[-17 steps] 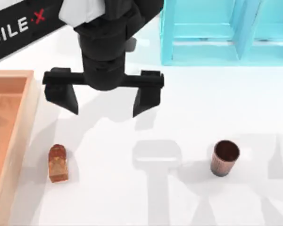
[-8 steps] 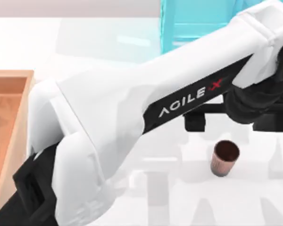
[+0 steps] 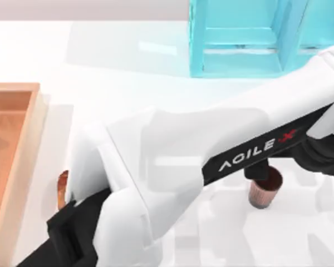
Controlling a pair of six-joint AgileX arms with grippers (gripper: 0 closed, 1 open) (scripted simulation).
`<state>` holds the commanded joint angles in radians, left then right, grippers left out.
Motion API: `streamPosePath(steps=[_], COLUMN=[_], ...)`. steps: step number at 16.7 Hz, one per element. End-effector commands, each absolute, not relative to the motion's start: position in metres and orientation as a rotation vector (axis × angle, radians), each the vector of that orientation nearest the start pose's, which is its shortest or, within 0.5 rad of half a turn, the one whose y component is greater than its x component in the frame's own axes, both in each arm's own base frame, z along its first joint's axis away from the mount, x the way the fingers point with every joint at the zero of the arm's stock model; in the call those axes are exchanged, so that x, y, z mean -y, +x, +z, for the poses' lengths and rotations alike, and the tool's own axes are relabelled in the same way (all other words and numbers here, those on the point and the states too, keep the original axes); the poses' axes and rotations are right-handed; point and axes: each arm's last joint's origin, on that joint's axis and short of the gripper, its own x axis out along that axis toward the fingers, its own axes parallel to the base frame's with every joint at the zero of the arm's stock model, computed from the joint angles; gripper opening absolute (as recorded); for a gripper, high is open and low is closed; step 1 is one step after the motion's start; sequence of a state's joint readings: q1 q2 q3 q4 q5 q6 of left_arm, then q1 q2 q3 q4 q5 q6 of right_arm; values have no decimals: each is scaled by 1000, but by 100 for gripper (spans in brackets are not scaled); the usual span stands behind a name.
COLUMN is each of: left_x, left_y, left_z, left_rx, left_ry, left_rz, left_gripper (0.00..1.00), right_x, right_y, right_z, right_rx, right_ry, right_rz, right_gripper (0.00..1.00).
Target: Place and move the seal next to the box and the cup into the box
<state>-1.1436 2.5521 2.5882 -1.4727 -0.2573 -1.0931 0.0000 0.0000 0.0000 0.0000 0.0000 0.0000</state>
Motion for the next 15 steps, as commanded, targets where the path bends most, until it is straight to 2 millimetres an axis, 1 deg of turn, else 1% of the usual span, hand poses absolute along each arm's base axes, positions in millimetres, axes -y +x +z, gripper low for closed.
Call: streamPosePath(steps=[2, 3, 5, 8, 10, 11, 15], left_x=[450, 451, 452, 453, 452, 451, 451], left_y=[223, 225, 231, 239, 243, 243, 244], left_z=[215, 210, 193, 162, 147, 143, 143], left_rx=[-1274, -1273, -1273, -1271, -1272, -1272, -1273], left_ry=[13, 14, 13, 9, 12, 12, 12], left_rz=[-16, -17, -17, -20, -18, -18, -17], left_gripper=[100, 100, 100, 100, 100, 100, 100], right_x=[1, 1, 1, 1, 1, 1, 1], right_y=[106, 106, 106, 106, 106, 106, 106], right_z=[160, 160, 160, 160, 160, 160, 160], right_rx=[0, 0, 0, 0, 0, 0, 0], right_ry=[0, 0, 0, 0, 0, 0, 0], right_rz=[0, 0, 0, 0, 0, 0, 0], right_gripper=[100, 100, 100, 100, 100, 100, 100])
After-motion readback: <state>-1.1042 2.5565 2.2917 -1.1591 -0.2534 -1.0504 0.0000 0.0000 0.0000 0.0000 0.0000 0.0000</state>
